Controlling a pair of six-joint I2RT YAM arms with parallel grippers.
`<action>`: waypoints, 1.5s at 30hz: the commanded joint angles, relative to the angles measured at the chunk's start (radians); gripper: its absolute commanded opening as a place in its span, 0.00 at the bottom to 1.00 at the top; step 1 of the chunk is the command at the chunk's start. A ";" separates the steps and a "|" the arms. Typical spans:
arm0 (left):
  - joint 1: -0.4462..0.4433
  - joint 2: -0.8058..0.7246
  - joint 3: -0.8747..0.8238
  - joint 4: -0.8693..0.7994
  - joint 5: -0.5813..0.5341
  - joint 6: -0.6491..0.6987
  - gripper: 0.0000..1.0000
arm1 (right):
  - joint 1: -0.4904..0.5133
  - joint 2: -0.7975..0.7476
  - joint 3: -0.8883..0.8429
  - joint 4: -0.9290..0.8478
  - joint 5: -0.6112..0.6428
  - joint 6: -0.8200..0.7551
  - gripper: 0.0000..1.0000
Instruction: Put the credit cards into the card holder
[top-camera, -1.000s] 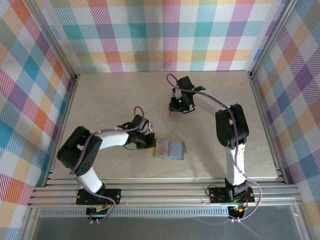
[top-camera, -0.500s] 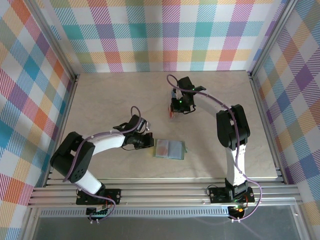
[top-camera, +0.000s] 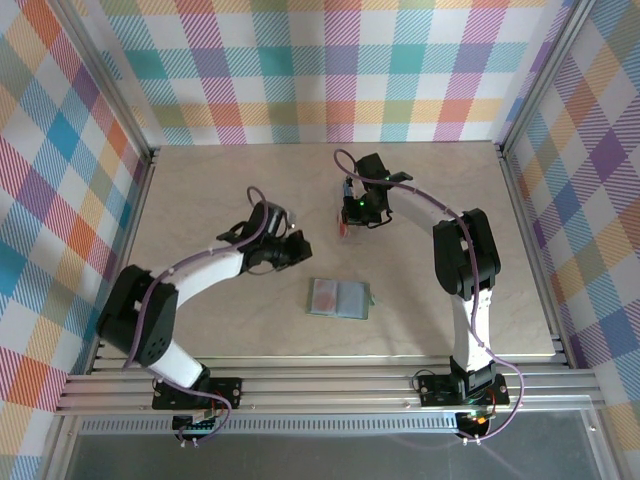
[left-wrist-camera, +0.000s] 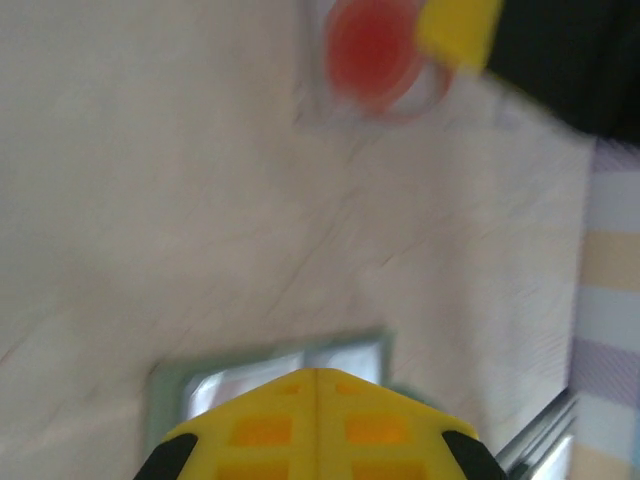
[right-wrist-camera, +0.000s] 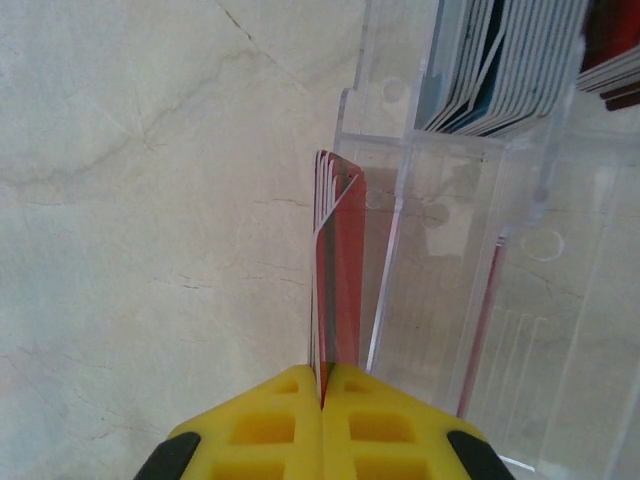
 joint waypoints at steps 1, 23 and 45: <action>0.037 0.131 0.099 0.132 0.116 -0.102 0.00 | -0.007 -0.015 -0.005 -0.025 -0.050 -0.020 0.03; 0.060 0.618 0.446 0.332 0.288 -0.234 0.00 | -0.022 -0.025 -0.027 -0.022 -0.081 -0.013 0.06; 0.046 0.692 0.499 0.197 0.225 -0.146 0.00 | -0.037 -0.053 -0.046 0.003 -0.137 0.009 0.06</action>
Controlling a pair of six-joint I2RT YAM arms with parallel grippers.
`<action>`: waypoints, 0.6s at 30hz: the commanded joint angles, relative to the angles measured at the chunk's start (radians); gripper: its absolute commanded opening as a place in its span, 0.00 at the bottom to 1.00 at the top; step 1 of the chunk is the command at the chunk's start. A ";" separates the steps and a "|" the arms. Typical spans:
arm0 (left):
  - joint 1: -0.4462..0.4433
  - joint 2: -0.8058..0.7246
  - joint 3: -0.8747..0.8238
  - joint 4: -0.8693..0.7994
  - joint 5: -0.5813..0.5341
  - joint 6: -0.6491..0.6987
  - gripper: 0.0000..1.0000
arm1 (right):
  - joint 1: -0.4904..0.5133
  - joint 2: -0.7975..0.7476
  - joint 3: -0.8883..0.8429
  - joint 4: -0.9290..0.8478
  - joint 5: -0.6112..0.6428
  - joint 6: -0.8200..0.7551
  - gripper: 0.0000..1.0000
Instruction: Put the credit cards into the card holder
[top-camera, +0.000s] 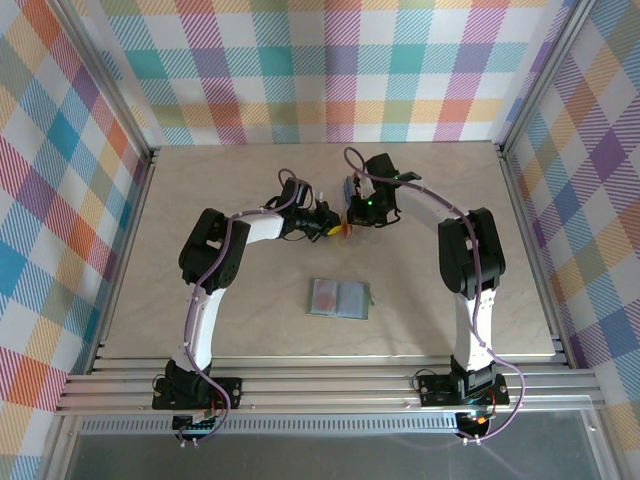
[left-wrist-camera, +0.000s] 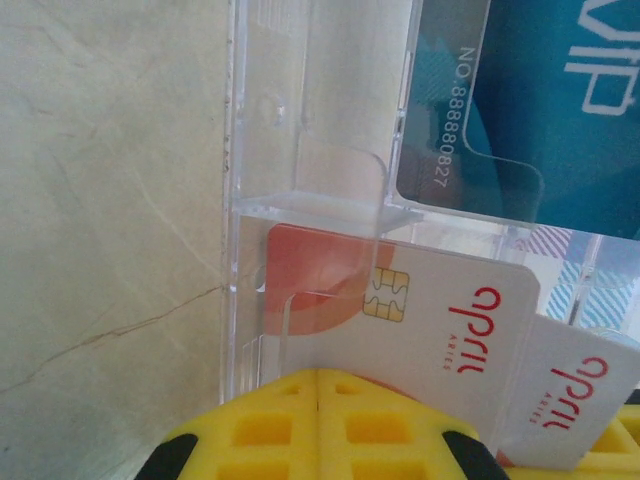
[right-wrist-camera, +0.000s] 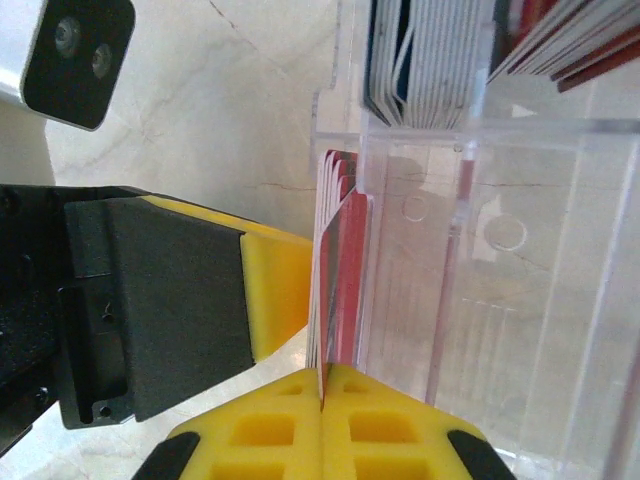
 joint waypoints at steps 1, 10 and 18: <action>-0.005 0.033 0.022 -0.058 -0.036 0.033 0.00 | 0.012 -0.049 -0.016 -0.002 -0.045 0.005 0.08; -0.006 0.035 0.026 -0.082 -0.047 0.046 0.00 | 0.011 -0.143 -0.063 0.017 0.031 0.025 0.07; -0.005 0.027 0.023 -0.087 -0.047 0.052 0.00 | 0.012 -0.142 -0.059 0.008 0.049 0.028 0.07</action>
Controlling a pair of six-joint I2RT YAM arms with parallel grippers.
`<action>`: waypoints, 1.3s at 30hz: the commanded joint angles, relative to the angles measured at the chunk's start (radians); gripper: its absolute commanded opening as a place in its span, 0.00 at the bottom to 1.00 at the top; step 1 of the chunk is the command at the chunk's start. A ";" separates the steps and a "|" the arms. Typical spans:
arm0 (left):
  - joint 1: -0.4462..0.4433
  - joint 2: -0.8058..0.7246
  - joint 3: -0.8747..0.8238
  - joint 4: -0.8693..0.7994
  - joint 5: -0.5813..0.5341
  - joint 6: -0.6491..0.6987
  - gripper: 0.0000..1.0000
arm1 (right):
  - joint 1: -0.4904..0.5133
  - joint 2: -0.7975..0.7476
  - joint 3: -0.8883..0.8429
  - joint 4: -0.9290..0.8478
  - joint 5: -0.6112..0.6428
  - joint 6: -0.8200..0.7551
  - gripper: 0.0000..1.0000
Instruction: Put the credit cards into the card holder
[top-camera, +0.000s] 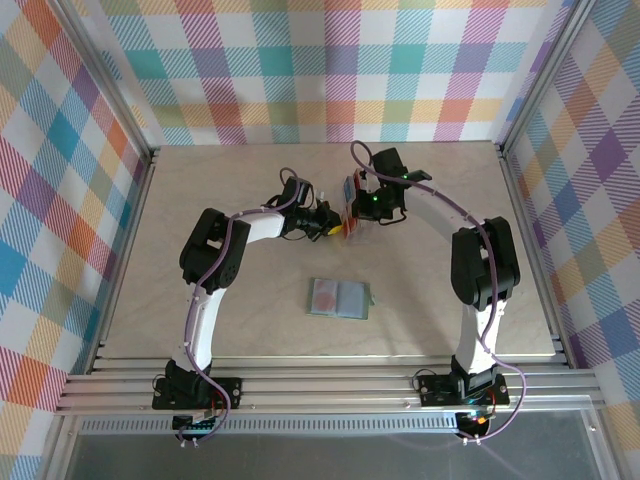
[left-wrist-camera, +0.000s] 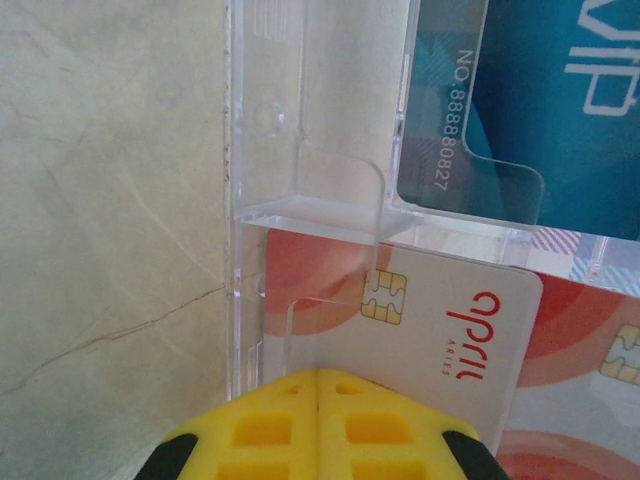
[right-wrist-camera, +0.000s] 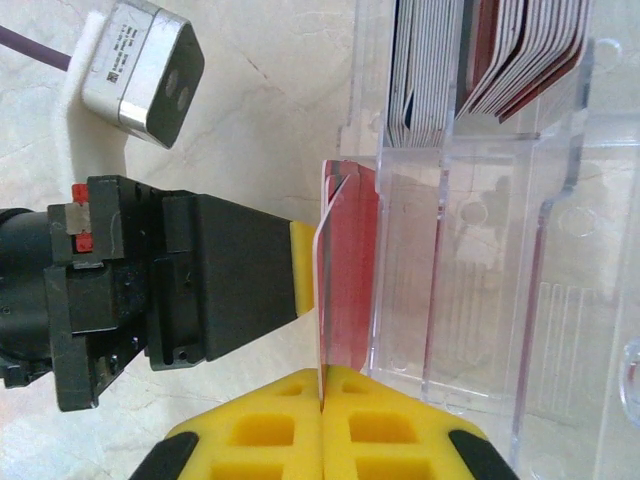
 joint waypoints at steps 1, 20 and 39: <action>-0.004 0.021 0.006 -0.056 -0.038 0.027 0.00 | 0.010 -0.011 0.000 -0.009 -0.018 0.006 0.08; -0.031 -0.115 -0.012 -0.076 -0.072 0.060 0.00 | 0.010 0.052 0.010 -0.017 -0.058 0.005 0.07; -0.065 -0.015 0.049 -0.097 -0.068 0.061 0.00 | 0.009 0.031 0.007 -0.011 -0.092 0.006 0.15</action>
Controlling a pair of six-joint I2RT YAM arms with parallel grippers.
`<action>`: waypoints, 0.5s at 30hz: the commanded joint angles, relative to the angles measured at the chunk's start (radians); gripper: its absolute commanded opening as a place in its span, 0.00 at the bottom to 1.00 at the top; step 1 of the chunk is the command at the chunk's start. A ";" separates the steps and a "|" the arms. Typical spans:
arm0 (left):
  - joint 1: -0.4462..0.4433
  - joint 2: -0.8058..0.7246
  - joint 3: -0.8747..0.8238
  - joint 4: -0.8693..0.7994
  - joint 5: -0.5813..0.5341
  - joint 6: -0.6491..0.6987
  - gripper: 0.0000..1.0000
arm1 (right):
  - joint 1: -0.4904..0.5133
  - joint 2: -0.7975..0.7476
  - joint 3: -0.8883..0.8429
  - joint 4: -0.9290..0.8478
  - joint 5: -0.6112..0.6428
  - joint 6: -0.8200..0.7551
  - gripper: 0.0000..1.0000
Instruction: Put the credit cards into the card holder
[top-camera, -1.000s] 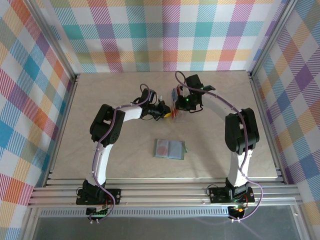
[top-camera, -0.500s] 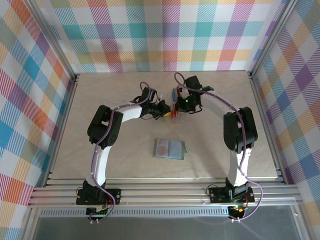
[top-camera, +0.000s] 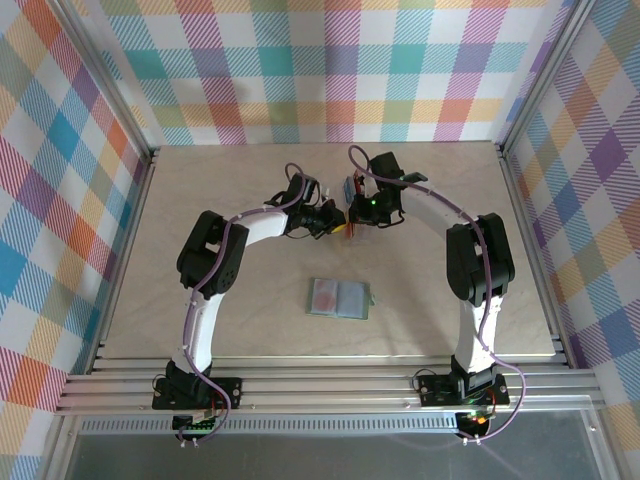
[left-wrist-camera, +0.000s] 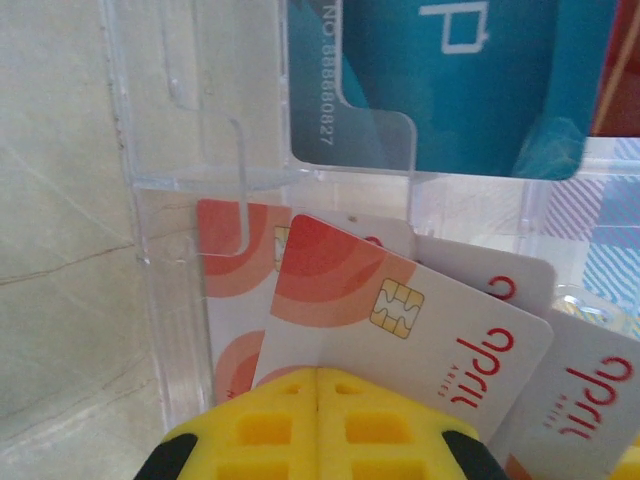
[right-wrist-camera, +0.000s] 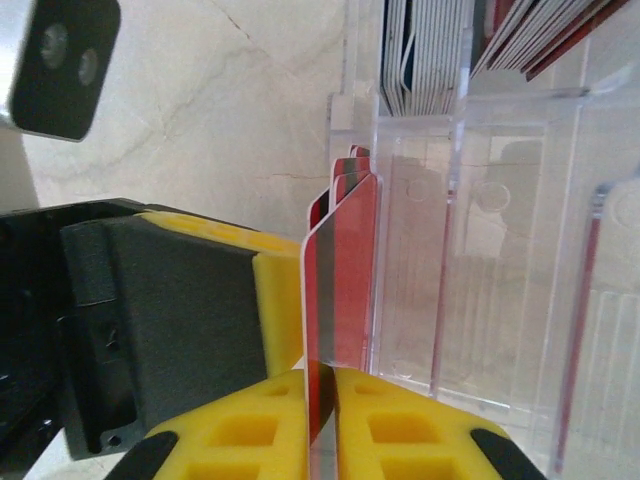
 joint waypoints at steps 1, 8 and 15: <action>-0.020 0.044 0.035 -0.020 0.000 0.006 0.00 | 0.009 -0.018 0.007 -0.005 -0.056 0.006 0.15; -0.022 0.060 0.050 -0.032 -0.008 0.012 0.00 | 0.007 -0.027 0.002 -0.004 -0.056 0.005 0.16; -0.022 0.062 0.055 -0.041 -0.014 0.016 0.00 | 0.007 -0.031 0.000 0.000 -0.063 0.009 0.10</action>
